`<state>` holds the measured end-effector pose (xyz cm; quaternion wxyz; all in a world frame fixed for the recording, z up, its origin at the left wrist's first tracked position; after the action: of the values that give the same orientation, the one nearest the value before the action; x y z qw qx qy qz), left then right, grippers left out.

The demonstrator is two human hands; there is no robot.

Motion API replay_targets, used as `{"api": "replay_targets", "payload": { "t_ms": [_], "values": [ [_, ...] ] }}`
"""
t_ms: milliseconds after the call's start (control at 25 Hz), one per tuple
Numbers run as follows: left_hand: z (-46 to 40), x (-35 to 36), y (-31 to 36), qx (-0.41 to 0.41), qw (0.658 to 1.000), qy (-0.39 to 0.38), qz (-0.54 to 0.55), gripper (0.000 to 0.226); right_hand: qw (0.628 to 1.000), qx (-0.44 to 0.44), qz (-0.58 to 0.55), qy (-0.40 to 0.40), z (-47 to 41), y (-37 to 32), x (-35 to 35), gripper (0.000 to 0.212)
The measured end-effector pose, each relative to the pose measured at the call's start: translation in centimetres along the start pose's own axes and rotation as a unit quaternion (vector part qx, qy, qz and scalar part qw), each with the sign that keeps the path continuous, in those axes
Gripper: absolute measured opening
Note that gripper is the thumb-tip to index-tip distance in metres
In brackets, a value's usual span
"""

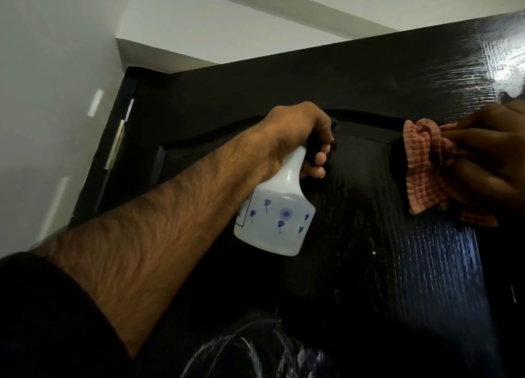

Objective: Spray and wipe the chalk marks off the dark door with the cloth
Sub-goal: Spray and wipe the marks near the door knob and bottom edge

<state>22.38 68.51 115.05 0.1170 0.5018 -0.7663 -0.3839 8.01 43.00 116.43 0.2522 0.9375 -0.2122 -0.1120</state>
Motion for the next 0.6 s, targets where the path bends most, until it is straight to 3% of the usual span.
{"api": "replay_targets", "payload": {
  "t_ms": [80, 200, 360, 600],
  "values": [
    [-0.4, 0.1, 0.4, -0.001, 1.0, -0.006, 0.003, 0.013, 0.999, 0.029, -0.034, 0.028, -0.7, -1.8, -2.2, 0.045],
    [-0.7, -2.2, 0.2, -0.001, 1.0, 0.027, -0.001, 0.011, 0.994, -0.002, -0.068, 0.085, -3.0, -9.2, -5.9, 0.046],
    [-0.2, -8.0, -2.2, -0.035, 0.996, 0.075, -0.029, 0.009, 0.998, -0.023, -0.056, 0.009, -9.3, -13.1, -2.9, 0.054],
    [4.6, -18.7, -5.9, -0.078, 0.976, 0.196, -0.055, 0.01, 0.992, -0.095, -0.076, -0.017, -18.5, -23.2, 0.4, 0.041]
  ]
}}
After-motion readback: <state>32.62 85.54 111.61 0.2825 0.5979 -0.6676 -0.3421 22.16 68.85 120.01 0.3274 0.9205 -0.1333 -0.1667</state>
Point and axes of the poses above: each hand's wrist, its own z-axis away from the middle knuckle, its own x-axis out of the palm, y = z × x, the point moved 10 cm from there along -z, towards the middle knuckle, and after that the axes turned 3 degrees about -z, right-handed, at the moved point
